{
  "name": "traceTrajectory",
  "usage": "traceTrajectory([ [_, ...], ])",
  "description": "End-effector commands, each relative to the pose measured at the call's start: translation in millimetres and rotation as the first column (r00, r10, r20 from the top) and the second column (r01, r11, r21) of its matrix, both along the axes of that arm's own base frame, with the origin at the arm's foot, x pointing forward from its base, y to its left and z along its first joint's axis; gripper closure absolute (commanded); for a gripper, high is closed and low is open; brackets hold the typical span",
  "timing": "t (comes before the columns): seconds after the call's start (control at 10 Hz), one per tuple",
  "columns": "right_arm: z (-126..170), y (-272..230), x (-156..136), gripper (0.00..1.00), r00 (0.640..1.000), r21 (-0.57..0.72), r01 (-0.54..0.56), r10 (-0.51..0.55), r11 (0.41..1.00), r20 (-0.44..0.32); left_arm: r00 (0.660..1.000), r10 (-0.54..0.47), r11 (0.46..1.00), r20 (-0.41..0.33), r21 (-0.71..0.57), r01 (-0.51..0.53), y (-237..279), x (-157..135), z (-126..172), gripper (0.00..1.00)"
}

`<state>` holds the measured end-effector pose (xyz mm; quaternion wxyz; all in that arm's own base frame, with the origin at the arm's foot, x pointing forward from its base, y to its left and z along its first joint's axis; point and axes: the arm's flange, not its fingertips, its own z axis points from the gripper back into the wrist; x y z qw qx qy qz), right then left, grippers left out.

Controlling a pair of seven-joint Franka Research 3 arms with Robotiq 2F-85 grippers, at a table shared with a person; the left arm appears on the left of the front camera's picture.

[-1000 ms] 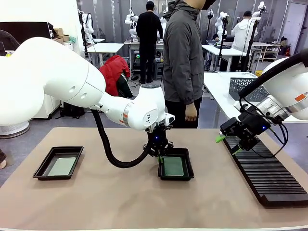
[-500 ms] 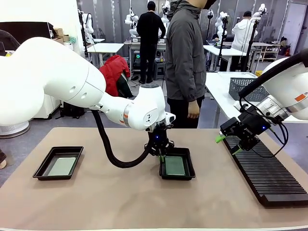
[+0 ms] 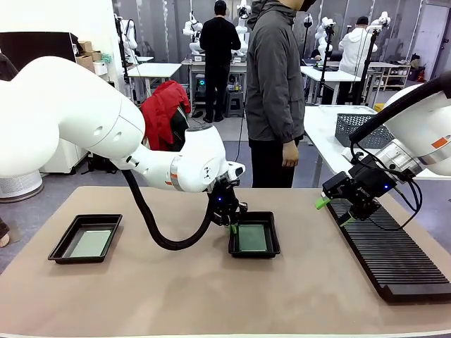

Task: Inspect and transfer BCBs to ESD trays.
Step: Pick up the ESD tray and place it on the left side of the table.

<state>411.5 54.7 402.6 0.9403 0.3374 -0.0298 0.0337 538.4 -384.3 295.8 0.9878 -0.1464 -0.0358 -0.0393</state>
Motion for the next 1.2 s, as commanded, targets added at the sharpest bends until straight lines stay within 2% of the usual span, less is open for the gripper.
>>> traceTrajectory([
  [0.0, 0.6, 1.6, -0.5, 0.00, 1.000, -0.001, 0.017, -0.017, 1.000, -0.003, 1.000, -0.028, 0.997, -0.001, -0.077, 0.027, 22.0, -11.1, 2.3, 0.96],
  [0.6, 0.6, 1.6, -0.5, 0.00, 1.000, -0.001, 0.017, -0.017, 1.000, -0.003, 1.000, -0.005, 0.998, 0.018, -0.066, 0.006, 66.5, -22.7, 47.9, 0.96],
  [1.1, 0.6, 1.6, -0.5, 0.00, 1.000, -0.001, 0.017, -0.017, 1.000, -0.003, 0.999, 0.015, 0.999, 0.043, -0.036, -0.013, 132.1, -46.1, 59.5, 0.96],
])
